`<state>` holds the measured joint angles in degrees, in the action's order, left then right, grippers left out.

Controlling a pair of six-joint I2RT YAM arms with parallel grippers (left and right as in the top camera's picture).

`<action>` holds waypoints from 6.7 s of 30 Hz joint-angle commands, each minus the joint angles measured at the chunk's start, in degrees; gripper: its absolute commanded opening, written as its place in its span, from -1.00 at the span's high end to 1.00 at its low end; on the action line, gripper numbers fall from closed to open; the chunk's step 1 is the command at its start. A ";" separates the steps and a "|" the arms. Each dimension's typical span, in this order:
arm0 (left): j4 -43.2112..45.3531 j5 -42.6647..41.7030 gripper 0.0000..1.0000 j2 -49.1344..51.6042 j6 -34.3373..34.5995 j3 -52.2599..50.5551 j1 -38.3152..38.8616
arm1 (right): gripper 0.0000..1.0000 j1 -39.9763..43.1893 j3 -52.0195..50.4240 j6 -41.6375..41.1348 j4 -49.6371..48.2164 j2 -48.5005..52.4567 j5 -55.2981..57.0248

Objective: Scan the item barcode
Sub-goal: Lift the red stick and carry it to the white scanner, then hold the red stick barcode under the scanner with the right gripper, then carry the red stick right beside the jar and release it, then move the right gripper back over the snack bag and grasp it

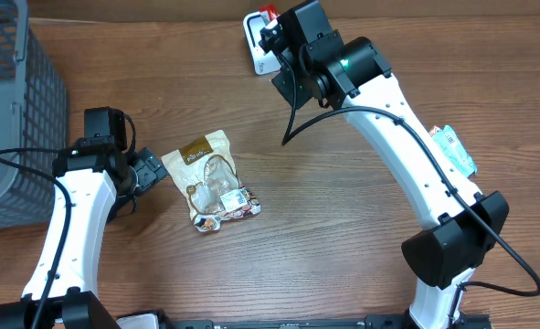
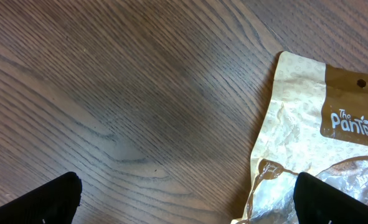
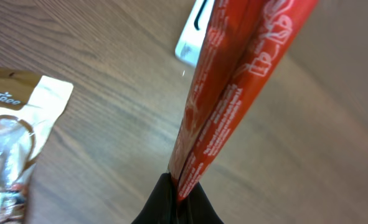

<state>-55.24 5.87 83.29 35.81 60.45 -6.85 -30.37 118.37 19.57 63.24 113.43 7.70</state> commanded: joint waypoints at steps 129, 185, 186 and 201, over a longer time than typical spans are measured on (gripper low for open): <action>0.02 0.70 -1.00 -0.13 -0.72 0.02 -0.09 | 0.93 32.02 -1.55 -29.24 33.83 5.18 11.96; 0.02 0.70 -1.00 -0.13 -0.72 0.02 -0.09 | 0.14 36.22 -13.94 -24.76 26.69 3.96 7.06; 0.02 0.70 -0.99 -0.13 -0.72 0.02 -0.09 | 0.14 36.15 -12.63 -25.49 26.99 3.63 6.69; 0.02 0.70 -0.99 -0.13 -0.72 0.02 -0.09 | 0.16 23.32 -10.21 -25.40 17.49 0.70 -28.33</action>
<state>-55.22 5.87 83.29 35.81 60.45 -6.85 -2.33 108.79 -5.54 82.43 115.24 -13.41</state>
